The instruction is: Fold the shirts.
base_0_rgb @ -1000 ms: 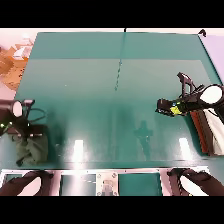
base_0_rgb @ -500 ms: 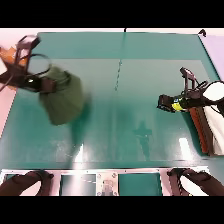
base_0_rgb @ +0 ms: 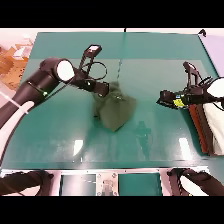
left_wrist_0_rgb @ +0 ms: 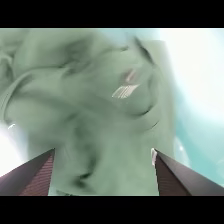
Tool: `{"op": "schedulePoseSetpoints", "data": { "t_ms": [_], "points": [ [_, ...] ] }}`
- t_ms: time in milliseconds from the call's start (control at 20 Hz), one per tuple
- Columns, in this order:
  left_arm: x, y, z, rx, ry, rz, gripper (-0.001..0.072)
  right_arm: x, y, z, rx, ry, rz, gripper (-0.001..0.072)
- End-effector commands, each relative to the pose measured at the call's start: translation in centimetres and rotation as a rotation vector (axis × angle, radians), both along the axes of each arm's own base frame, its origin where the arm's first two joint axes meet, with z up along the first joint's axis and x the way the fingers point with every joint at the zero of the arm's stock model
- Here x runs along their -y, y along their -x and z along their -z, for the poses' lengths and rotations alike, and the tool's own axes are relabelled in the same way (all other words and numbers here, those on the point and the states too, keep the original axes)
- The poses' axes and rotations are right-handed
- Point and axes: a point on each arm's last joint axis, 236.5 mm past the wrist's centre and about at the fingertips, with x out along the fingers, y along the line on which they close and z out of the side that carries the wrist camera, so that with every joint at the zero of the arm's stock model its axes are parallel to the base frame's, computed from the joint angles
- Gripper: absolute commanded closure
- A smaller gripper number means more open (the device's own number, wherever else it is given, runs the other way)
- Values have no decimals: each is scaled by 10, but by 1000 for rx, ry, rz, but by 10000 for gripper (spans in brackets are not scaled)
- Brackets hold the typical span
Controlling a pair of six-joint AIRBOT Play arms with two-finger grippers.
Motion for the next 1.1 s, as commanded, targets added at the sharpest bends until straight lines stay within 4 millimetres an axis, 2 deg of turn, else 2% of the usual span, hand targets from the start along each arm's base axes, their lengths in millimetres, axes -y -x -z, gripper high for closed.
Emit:
{"op": "schedulePoseSetpoints", "data": {
  "t_ms": [0, 100, 200, 350, 450, 550, 700, 850, 950, 1050],
  "points": [
    [-33, -13, 4, -96, 3, -66, -5, 2, -2, 5, -17, -2, 7, 347],
    [-76, -25, 3, -140, -8, -144, -5, 2, -4, 19, -56, 0, 9, 289],
    [-106, -28, 18, -191, -17, -208, -5, 1, -6, 44, -134, 0, 9, 295],
    [-118, -6, 69, -298, -44, -237, -5, -7, -17, 83, -207, -30, 1, 318],
    [-107, 14, 103, -379, 19, -253, -5, -20, -32, 102, -223, -125, -6, 315],
    [-89, 24, 122, -401, 124, -254, -4, -28, -49, 118, -250, -224, -2, 312],
    [-74, 25, 138, -386, 244, -294, -3, -39, -74, 137, -256, -313, -34, 313],
    [-64, 30, 150, -408, 313, -299, -3, -49, -91, 149, -268, -371, -25, 317],
    [-50, 46, 162, -462, 309, -244, -3, -53, -99, 150, -252, -397, -39, 424],
    [-33, 68, 174, -500, 277, -143, -3, -55, -102, 149, -246, -407, -39, 433]
  ]
}}
